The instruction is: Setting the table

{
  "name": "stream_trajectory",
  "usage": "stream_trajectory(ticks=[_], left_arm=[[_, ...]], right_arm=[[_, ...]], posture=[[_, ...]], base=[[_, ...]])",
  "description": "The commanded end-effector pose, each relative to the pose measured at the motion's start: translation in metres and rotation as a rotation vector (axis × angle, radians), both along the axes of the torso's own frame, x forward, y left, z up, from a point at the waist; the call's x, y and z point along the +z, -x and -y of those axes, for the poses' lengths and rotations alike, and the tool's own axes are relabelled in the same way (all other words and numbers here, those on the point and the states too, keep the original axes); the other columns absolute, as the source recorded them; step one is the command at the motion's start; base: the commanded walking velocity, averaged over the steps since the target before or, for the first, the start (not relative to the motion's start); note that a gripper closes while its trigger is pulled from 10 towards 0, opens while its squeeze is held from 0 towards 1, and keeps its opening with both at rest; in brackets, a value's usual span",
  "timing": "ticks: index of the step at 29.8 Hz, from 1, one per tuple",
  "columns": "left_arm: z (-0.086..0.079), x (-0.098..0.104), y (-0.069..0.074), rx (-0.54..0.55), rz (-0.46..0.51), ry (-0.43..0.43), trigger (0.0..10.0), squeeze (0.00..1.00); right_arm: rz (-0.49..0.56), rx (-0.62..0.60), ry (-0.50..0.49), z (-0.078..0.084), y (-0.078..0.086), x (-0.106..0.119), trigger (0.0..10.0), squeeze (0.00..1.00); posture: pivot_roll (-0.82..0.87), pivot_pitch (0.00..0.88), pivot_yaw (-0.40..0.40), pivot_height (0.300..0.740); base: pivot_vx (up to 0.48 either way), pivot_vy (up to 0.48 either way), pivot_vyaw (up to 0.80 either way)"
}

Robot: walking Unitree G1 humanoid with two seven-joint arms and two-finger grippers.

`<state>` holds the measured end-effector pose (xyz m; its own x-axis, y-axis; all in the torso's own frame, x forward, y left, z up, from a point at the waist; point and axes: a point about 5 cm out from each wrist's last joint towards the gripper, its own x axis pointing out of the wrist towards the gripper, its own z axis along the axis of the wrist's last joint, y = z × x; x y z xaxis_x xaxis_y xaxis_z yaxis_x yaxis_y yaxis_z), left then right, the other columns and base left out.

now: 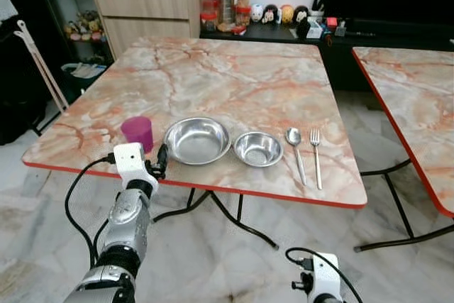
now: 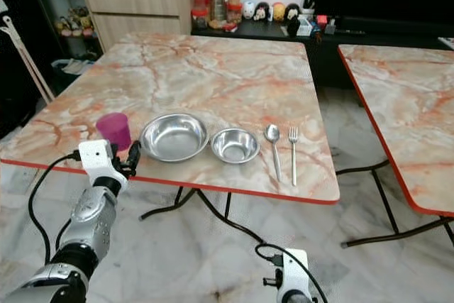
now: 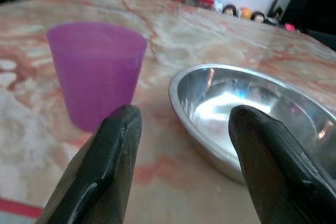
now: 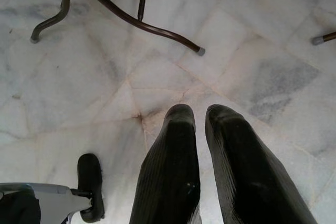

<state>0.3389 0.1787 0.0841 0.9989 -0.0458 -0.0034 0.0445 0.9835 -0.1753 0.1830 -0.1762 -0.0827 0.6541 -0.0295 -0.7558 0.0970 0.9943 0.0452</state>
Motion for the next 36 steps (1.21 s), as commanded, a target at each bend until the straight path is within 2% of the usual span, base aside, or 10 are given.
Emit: stream_trajectory(ticks=[1, 8, 10, 13, 21, 29, 31, 36], left_arm=[[0.004, 0.005, -0.003, -0.036, -0.007, -0.012, 10.0, 0.00], [0.014, 0.018, -0.013, -0.092, -0.030, -0.001, 10.0, 0.00], [0.019, 0.025, -0.018, -0.098, -0.029, 0.057, 10.0, 0.00], [0.025, 0.032, -0.023, -0.112, -0.033, 0.082, 10.0, 0.00], [0.029, 0.040, -0.029, -0.119, -0.049, 0.058, 10.0, 0.00], [0.025, 0.051, -0.031, -0.081, -0.014, 0.054, 10.0, 0.00], [0.023, 0.051, -0.031, -0.070, -0.021, 0.028, 10.0, 0.00], [0.024, 0.045, -0.030, -0.065, -0.063, 0.034, 10.0, 0.00]], right_arm=[[0.005, 0.010, 0.000, -0.001, -0.001, 0.001, 10.0, 0.00], [0.001, 0.009, -0.005, -0.001, 0.000, 0.000, 10.0, 0.00], [0.000, -0.002, -0.008, -0.001, 0.001, 0.000, 10.0, 0.00], [-0.003, -0.004, -0.011, -0.001, 0.001, -0.001, 10.0, 0.00], [-0.001, -0.021, -0.015, 0.000, 0.002, -0.001, 10.0, 0.00], [-0.004, -0.026, -0.012, 0.002, 0.003, -0.001, 10.0, 0.00], [-0.002, -0.023, -0.011, 0.001, 0.003, -0.001, 10.0, 0.00], [0.000, -0.022, -0.011, 0.001, 0.002, -0.001, 10.0, 0.00]], posture=[[0.06, 0.000, -0.008, 0.740], [0.05, 0.000, -0.005, 0.740], [0.05, 0.000, -0.003, 0.740], [0.05, 0.000, 0.000, 0.740], [0.04, 0.000, 0.006, 0.740], [0.04, 0.000, 0.001, 0.740], [0.04, 0.000, 0.000, 0.740], [0.04, 0.000, -0.001, 0.740]], base=[[0.000, 0.000, 0.00], [0.000, 0.000, 0.00], [0.000, 0.000, 0.00], [0.000, 0.000, 0.00], [0.000, 0.000, 0.00], [0.000, 0.000, 0.00], [0.000, 0.000, 0.00], [0.000, 0.000, 0.00]])
